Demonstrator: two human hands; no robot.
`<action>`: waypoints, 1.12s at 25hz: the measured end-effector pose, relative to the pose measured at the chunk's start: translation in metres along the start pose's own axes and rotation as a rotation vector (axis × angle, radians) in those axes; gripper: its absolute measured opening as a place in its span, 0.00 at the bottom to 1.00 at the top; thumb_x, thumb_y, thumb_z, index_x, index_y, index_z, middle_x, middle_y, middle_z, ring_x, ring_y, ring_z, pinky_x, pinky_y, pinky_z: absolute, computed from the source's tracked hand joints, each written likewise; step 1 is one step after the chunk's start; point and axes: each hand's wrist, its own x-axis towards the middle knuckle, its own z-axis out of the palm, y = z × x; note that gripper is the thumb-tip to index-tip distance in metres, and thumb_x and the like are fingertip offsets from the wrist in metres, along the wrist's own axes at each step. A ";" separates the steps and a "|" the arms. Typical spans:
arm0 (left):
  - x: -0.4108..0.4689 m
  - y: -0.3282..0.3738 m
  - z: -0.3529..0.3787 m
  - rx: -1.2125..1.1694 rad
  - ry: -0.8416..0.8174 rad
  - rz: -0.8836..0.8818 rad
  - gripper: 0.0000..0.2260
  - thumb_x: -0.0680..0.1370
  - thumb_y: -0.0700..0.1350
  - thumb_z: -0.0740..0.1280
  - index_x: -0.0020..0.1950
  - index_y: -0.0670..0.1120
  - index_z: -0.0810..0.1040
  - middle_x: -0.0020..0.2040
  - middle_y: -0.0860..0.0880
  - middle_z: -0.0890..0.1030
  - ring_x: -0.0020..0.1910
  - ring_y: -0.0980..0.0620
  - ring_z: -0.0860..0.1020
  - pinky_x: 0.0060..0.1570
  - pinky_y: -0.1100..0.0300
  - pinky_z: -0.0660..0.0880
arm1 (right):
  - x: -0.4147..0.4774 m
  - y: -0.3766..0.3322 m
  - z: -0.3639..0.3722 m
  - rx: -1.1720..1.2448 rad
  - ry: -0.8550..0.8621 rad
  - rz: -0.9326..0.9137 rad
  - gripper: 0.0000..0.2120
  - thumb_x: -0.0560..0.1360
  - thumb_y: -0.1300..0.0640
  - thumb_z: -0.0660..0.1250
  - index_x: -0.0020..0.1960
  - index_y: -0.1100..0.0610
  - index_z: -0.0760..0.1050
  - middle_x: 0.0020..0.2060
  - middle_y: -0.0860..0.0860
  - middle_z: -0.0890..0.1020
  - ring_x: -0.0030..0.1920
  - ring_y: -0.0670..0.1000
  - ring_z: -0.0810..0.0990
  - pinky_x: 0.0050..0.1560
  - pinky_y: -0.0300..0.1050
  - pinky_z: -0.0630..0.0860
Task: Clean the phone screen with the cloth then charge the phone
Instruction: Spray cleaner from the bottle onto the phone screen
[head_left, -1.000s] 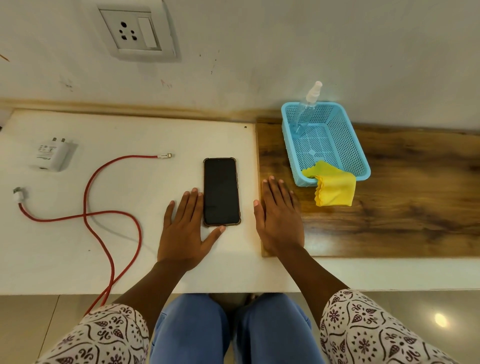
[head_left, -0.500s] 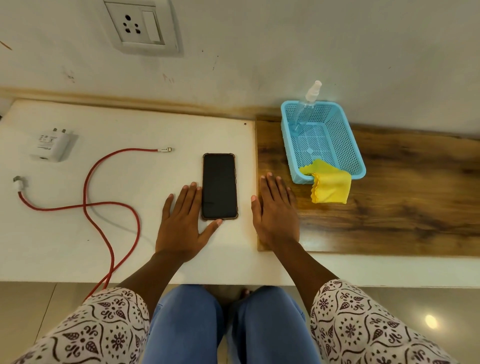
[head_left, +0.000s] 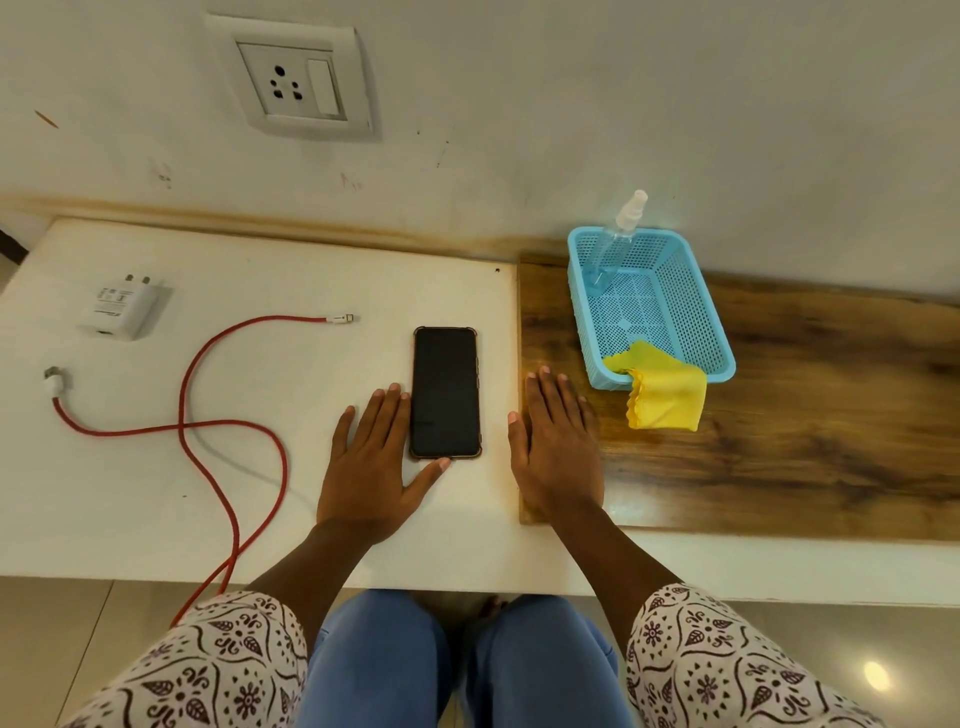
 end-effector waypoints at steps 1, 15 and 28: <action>0.000 0.000 0.000 0.001 -0.002 0.001 0.39 0.73 0.70 0.39 0.76 0.46 0.49 0.77 0.46 0.54 0.76 0.48 0.51 0.75 0.45 0.49 | 0.000 0.000 0.000 0.000 -0.004 -0.001 0.26 0.79 0.46 0.48 0.75 0.54 0.56 0.76 0.53 0.61 0.77 0.53 0.54 0.76 0.52 0.52; 0.000 -0.002 0.000 -0.029 0.024 0.014 0.38 0.74 0.69 0.42 0.76 0.45 0.51 0.77 0.46 0.56 0.76 0.49 0.52 0.75 0.48 0.48 | 0.000 0.002 0.003 -0.016 -0.015 -0.016 0.26 0.80 0.47 0.48 0.76 0.55 0.54 0.76 0.53 0.58 0.77 0.53 0.52 0.76 0.52 0.51; 0.001 -0.002 0.001 -0.055 0.032 0.010 0.38 0.73 0.70 0.41 0.76 0.48 0.45 0.78 0.48 0.52 0.75 0.53 0.45 0.74 0.51 0.43 | 0.080 -0.016 -0.091 0.421 0.465 -0.065 0.17 0.75 0.62 0.62 0.63 0.61 0.70 0.58 0.60 0.76 0.58 0.58 0.75 0.58 0.51 0.75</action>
